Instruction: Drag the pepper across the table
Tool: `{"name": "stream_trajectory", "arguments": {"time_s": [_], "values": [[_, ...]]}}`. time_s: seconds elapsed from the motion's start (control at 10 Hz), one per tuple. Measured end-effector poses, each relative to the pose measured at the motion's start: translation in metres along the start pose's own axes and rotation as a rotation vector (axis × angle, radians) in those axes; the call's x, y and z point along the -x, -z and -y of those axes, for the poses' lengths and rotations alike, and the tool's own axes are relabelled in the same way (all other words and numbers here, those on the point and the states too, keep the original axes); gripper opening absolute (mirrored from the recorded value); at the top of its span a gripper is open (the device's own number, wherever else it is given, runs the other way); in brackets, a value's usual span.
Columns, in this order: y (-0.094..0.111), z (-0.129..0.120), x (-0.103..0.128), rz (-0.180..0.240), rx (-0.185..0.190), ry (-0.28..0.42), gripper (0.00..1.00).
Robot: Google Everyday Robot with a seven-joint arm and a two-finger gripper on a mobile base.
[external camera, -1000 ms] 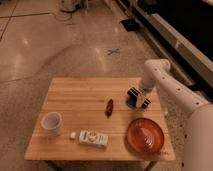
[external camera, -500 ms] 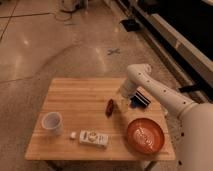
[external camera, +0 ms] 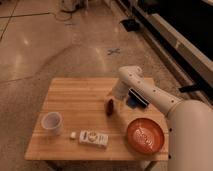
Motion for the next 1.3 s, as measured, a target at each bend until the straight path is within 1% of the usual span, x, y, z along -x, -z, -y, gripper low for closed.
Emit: {"name": "stream_trajectory", "arguments": {"time_s": [0.2,0.3,0.4,0.6,0.7,0.9,1.1,1.3], "values": [[-0.003,0.012,-0.006,-0.024,0.002,0.083,0.8],[-0.004,0.013,-0.008,-0.034,0.007,0.111,0.8],[-0.008,0.016,-0.01,-0.053,0.008,0.151,0.8],[-0.014,0.014,-0.014,-0.079,0.012,0.195,0.8],[-0.016,0.013,-0.015,-0.092,0.013,0.215,0.76],[-0.017,0.01,-0.016,-0.111,0.013,0.245,0.58],[-0.017,0.01,-0.013,-0.124,0.005,0.263,0.36],[-0.014,0.012,-0.007,-0.124,-0.007,0.271,0.15]]}}
